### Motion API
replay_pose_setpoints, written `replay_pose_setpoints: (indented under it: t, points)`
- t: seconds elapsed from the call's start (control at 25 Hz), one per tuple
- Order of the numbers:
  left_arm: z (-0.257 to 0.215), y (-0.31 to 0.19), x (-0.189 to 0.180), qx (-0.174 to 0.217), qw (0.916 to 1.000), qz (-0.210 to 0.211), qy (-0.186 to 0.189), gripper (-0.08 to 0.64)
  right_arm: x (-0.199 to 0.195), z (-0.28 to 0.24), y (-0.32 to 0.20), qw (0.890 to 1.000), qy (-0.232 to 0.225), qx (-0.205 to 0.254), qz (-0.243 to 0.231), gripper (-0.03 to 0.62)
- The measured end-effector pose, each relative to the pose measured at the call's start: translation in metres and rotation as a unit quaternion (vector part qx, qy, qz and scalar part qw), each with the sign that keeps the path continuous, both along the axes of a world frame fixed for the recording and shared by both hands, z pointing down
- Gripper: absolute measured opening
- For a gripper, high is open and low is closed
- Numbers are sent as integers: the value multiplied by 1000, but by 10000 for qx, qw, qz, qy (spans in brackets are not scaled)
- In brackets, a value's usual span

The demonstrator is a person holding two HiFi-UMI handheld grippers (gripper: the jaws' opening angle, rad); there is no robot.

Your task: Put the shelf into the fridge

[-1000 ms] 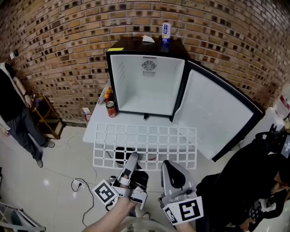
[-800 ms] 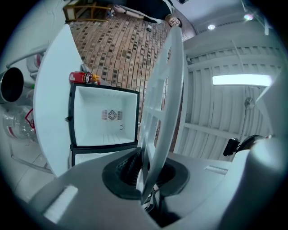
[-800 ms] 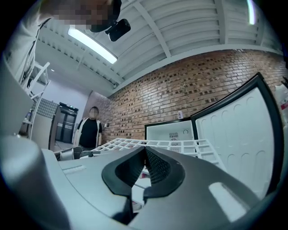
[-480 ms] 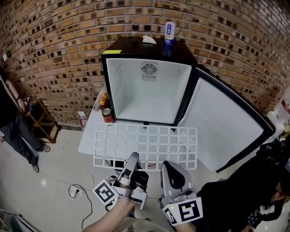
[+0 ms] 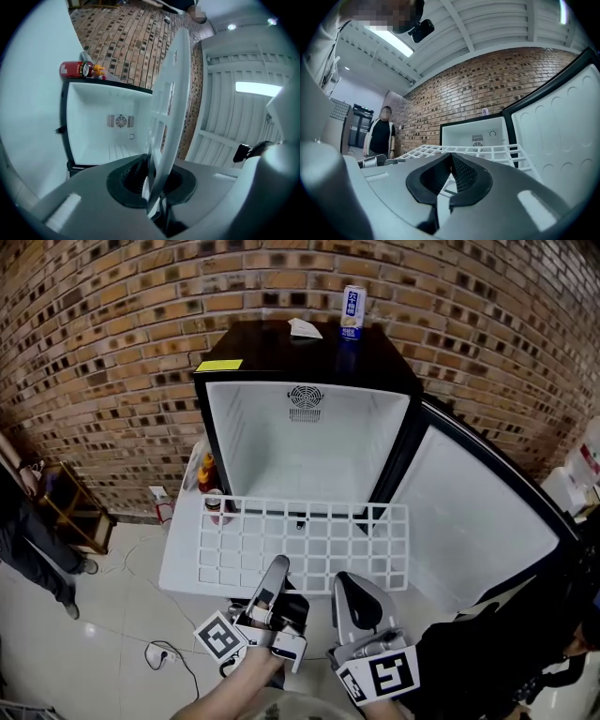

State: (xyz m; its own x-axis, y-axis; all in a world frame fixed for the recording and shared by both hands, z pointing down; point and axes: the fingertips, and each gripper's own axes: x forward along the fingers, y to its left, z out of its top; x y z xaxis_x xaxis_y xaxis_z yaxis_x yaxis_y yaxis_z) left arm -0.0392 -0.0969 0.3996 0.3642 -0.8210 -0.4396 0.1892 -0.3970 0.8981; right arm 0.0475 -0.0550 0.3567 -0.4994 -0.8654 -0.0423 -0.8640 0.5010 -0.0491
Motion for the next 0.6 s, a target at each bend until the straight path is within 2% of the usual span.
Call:
replay_pose_setpoints:
  t: [0.28,0.6]
  points:
    - [0,-44,-13,-40,9996,265,70,18,-23,-1,-41,9998,140,-41,144,3]
    - [1,-86,-31,-81,9990,425,144,18,-48,4,-79,9996,-11,-186,205,11]
